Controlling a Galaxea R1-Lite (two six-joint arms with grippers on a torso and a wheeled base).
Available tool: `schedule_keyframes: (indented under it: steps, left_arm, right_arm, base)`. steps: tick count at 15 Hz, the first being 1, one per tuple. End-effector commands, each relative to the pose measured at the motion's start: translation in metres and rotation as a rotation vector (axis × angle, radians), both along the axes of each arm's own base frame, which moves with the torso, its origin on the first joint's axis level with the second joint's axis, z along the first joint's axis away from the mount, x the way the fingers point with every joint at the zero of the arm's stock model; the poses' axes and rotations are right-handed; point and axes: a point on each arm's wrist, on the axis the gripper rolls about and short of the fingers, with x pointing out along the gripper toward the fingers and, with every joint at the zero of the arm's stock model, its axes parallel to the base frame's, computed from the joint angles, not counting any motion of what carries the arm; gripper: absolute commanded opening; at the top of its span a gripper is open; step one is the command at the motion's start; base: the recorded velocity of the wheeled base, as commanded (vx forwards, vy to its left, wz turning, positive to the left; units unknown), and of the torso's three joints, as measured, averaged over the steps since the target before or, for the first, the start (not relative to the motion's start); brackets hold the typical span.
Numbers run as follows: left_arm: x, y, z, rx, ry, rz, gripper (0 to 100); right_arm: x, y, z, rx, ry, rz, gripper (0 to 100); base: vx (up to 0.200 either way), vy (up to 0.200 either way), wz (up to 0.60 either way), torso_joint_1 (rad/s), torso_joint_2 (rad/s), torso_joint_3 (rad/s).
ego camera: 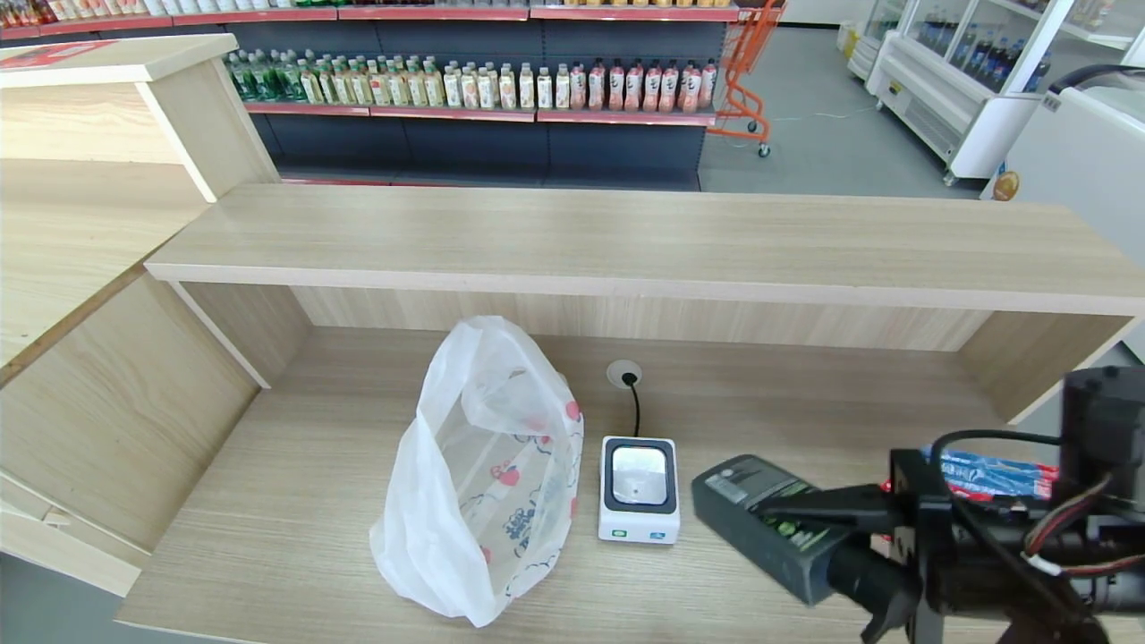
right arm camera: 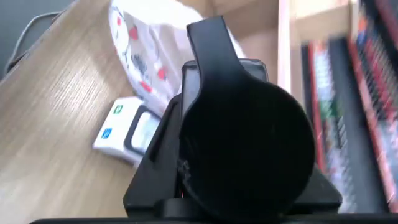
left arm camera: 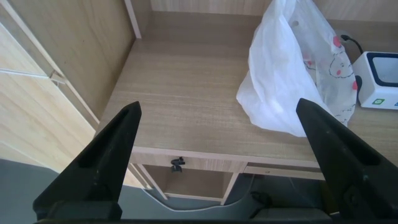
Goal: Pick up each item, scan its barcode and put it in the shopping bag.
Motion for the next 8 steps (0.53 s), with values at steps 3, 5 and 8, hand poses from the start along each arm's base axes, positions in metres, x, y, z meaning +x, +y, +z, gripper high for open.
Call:
schedule_keyframes:
  steps: [3,5,8]
  left_arm:
    - [0.000,0.000,0.000,0.000,0.000,0.000,100]
    - [0.000,0.000,0.000,0.000,0.000,0.000,100]
    - [0.000,0.000,0.000,0.000,0.000,-0.001,100]
  right_arm:
    - [-0.031,-0.039,0.021,0.277,0.472,-0.426,0]
    - [-0.028,-0.046,0.015,0.443,0.823,-0.575,0]
    - [-0.011,-0.038,0.008,0.711,1.357,-0.746,0]
  base:
    - [0.000,0.000,0.00,0.000,0.00,0.000]
    - [0.000,0.000,0.00,0.000,0.00,0.000]
    - [0.000,0.000,0.00,0.000,0.00,0.000]
